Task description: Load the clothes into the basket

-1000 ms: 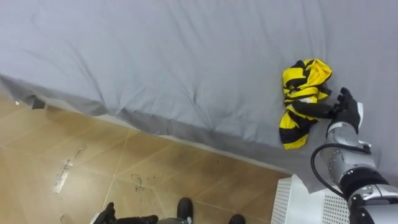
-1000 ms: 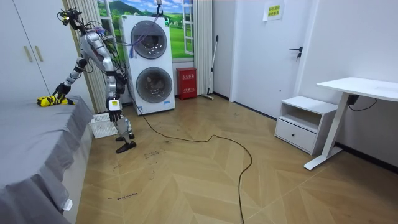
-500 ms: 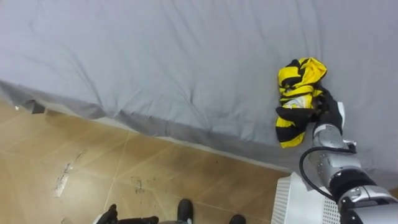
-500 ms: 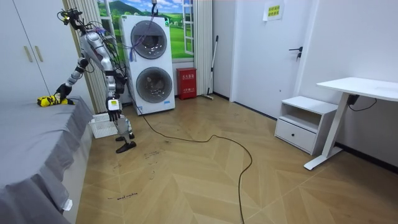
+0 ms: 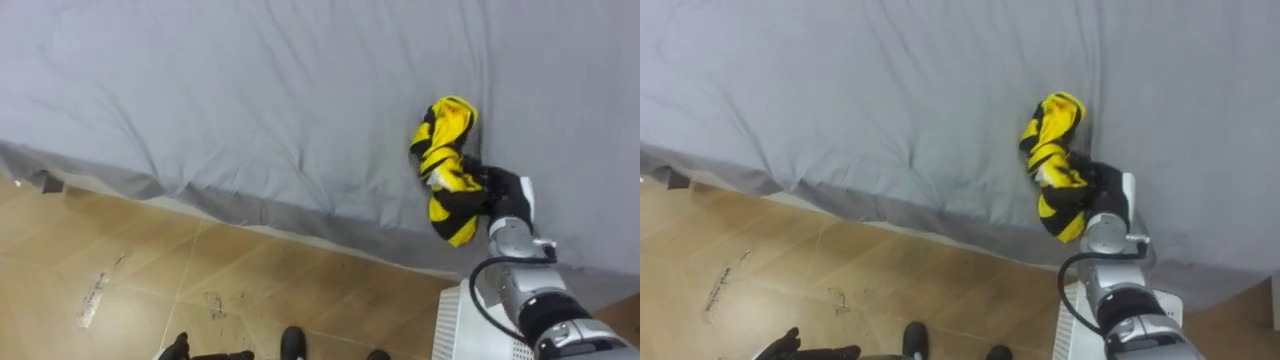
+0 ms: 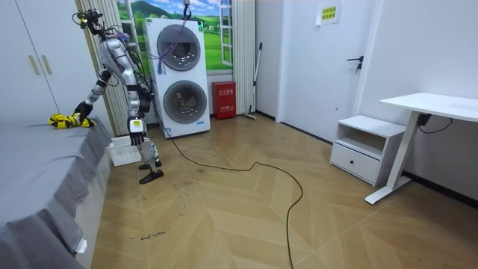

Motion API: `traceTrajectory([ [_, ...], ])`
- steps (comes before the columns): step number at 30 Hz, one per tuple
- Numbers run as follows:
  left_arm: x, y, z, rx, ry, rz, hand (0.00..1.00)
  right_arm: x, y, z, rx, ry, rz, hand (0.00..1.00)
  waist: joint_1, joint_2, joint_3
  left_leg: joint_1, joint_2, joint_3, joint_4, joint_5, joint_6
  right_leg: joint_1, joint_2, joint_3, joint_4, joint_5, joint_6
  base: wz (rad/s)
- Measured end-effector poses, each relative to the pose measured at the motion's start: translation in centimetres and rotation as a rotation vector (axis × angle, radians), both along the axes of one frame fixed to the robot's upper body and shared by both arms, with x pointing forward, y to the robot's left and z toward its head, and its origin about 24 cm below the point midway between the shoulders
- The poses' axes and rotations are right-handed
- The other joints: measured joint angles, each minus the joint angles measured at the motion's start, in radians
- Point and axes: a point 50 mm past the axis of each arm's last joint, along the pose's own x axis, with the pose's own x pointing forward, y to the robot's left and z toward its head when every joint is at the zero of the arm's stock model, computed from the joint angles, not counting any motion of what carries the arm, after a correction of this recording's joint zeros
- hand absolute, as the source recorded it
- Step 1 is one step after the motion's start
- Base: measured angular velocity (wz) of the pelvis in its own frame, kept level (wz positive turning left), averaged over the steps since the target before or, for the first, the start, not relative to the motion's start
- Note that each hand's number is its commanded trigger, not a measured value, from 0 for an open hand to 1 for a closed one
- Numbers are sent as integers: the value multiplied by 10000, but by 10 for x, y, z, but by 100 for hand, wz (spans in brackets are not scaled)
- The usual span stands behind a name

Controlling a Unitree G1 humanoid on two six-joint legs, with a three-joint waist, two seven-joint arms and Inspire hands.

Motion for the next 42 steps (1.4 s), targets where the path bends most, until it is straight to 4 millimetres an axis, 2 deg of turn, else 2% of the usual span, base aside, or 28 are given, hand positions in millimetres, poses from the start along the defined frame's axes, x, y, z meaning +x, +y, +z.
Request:
traceTrajectory([
  [10, -1, -1, 0, -23, -30, -8, 0, -6, -7, -6, -11, 360, 56, 100, -12, 21, -38, 22, -19, -238, -222, 285, -30, 85, -7, -195, -184, 169, -64, 6],
  [15, -1, -1, 0, -22, -21, 3, 0, -8, -14, -7, 42, 451, -236, 100, -28, 29, -92, -6, -21, -238, -220, 335, -44, 28, -5, -112, -155, 182, -86, -1],
  [17, -1, -1, 0, -16, -26, 19, 0, -9, -19, -7, 99, 452, -445, 100, -39, 15, -161, -107, -22, -239, -217, 370, -41, -65, -8, -122, -146, 195, -105, 2],
  [22, -2, 0, 0, 22, -52, 57, 0, -11, -34, -2, 345, 294, -1084, 100, -106, 7, -180, -151, -17, -231, -214, 423, -19, -84, -16, -173, -166, 226, -119, 2],
  [23, -3, 0, -1, 7, -44, 78, 0, -11, -38, -1, 345, 231, -1184, 100, -147, -5, -217, -136, -18, -219, -219, 425, -17, -81, -7, -138, -179, 231, -112, 0],
  [28, -18, 9, -3, 109, 255, 581, 0, -9, -42, 9, 1267, -766, -1734, 100, -733, -4, -292, 309, -29, -121, -358, 424, -18, 290, 8, -33, -273, 223, -87, -5],
  [30, -28, 16, -5, 214, 448, 790, 0, -15, -42, 14, 1728, -1420, -1803, 100, -950, -131, -461, 615, -16, 143, -562, 422, -22, 375, 15, 181, -337, 222, -79, -30],
  [34, -44, 22, -7, 272, 769, 1097, 0, -21, -45, 25, 2354, -2392, -1891, 100, -1549, -173, -483, 1424, 19, 497, -892, 393, -41, 998, 136, 533, -600, 276, -26, -29],
  [36, -50, 25, -8, 372, 877, 1123, 0, -33, -48, 31, 2536, -2953, -1857, 100, -1973, -215, -490, 2093, 39, 583, -1120, 352, -93, 1592, 264, 666, -975, 305, 15, -20],
  [40, -56, 25, -8, 383, 867, 1221, 0, -45, -57, 41, 2567, -3582, -1920, 100, -2272, -325, -523, 2810, 133, 998, -1332, 202, -161, 2189, 517, 1131, -1358, 425, 61, -40],
  [42, -59, 24, -8, 366, 973, 1250, 0, -49, -60, 47, 2726, -3935, -2068, 100, -2571, -338, -533, 3232, 196, 1336, -1392, 55, -202, 2475, 586, 1363, -1471, 451, 62, -43],
])
